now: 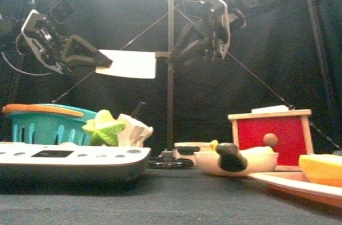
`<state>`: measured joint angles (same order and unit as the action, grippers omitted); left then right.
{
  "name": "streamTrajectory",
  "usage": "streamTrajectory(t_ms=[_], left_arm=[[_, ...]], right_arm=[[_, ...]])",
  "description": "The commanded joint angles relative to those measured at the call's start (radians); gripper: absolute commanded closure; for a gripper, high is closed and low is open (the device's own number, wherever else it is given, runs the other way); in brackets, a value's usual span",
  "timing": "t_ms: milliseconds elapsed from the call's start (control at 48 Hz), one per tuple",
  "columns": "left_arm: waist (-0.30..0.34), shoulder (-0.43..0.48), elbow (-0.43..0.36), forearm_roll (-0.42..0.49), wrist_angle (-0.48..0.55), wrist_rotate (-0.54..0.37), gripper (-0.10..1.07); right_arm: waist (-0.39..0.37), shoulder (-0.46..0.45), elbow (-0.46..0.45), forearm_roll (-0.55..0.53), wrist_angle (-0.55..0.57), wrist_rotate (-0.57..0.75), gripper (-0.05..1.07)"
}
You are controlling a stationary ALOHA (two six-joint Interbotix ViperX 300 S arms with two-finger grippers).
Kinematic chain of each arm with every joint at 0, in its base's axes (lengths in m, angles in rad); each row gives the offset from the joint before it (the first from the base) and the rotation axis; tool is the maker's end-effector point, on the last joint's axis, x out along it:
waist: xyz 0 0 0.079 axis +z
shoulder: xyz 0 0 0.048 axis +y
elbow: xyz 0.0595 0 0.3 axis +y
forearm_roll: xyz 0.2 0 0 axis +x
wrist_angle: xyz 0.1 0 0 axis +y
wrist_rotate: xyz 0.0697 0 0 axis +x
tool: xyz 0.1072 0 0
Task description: Regrasp cleaver
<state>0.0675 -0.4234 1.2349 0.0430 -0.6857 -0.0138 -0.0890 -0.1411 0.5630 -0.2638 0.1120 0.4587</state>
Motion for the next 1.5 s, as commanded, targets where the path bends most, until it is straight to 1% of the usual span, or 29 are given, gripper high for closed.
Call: streamTrajectory(t_ms=[0,583,854,979,1312,1479], left_arm=[[-0.003,0.003,-0.011,-0.002,-0.003,0.0,0.64],[-0.003,0.011,-0.015,-0.002,-0.003,0.002,0.64],[-0.003,0.011,-0.015,-0.002,-0.003,0.0,0.64],[-0.003,0.011,-0.014,0.0,-0.003,0.0,0.64],[-0.003,0.011,-0.012,0.0,-0.003,0.002,0.64],[-0.014,0.011,-0.006,0.002,-0.003,0.0,0.64]], right_arm=[[0.002,-0.018,-0.034,-0.012,-0.003,0.0,0.33],[0.011,0.009,-0.051,-0.029,0.009,0.0,0.33],[0.005,0.009,-0.052,-0.031,0.009,0.002,0.37],[0.006,0.011,-0.052,-0.031,0.009,0.002,0.41],[0.006,0.009,-0.052,-0.031,0.009,0.0,0.61],[0.008,0.008,-0.048,-0.034,0.009,-0.002,0.63]])
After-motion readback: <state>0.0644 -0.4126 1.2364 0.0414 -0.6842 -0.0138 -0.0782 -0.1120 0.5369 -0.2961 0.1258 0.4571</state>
